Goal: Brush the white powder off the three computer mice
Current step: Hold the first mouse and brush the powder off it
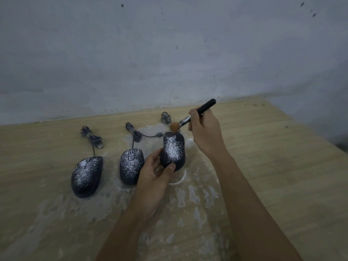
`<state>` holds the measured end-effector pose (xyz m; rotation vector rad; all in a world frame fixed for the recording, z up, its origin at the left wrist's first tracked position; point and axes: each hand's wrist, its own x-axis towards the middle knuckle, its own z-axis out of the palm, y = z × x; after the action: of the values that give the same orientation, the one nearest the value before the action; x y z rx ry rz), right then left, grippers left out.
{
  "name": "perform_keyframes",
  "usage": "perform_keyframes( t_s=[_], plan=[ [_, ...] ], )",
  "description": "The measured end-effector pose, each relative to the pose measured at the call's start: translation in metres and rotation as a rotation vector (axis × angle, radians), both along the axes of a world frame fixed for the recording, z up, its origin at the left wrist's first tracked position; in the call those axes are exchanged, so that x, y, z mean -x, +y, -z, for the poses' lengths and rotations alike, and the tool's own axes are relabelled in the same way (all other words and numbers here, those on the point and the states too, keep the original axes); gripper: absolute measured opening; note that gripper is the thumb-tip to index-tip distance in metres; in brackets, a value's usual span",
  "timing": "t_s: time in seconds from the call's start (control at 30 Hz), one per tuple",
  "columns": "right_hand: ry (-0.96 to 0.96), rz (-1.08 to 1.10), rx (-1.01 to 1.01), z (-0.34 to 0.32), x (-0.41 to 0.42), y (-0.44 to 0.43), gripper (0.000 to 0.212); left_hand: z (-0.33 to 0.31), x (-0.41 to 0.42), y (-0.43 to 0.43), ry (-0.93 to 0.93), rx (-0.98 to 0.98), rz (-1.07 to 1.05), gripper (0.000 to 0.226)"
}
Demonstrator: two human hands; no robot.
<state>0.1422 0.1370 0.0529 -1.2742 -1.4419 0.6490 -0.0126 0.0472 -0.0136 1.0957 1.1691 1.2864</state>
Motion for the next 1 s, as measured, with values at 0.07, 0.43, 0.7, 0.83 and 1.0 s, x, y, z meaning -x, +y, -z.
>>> perform_keyframes(
  t_s=[0.07, 0.43, 0.7, 0.83, 1.0],
  plan=[
    [0.128, 0.003, -0.005, -0.002, -0.001, 0.001, 0.018, 0.001, 0.000, 0.000, -0.004, 0.003, 0.000, 0.046],
    [0.219, -0.155, 0.031, -0.013, 0.007, -0.004, 0.019, 0.001, -0.001, 0.000, 0.024, -0.010, -0.001, 0.045],
    [0.077, -0.132, -0.082, -0.014, 0.013, -0.007, 0.015, -0.005, -0.003, -0.003, 0.011, -0.004, 0.002, 0.047],
    [-0.157, -0.115, -0.090, -0.009, 0.013, -0.009, 0.015, -0.004, -0.002, -0.003, 0.028, -0.008, 0.017, 0.047],
    [-0.027, -0.085, -0.109, -0.017, 0.000, -0.006, 0.017, -0.003, -0.003, -0.001, 0.034, -0.026, -0.004, 0.048]
  ],
)
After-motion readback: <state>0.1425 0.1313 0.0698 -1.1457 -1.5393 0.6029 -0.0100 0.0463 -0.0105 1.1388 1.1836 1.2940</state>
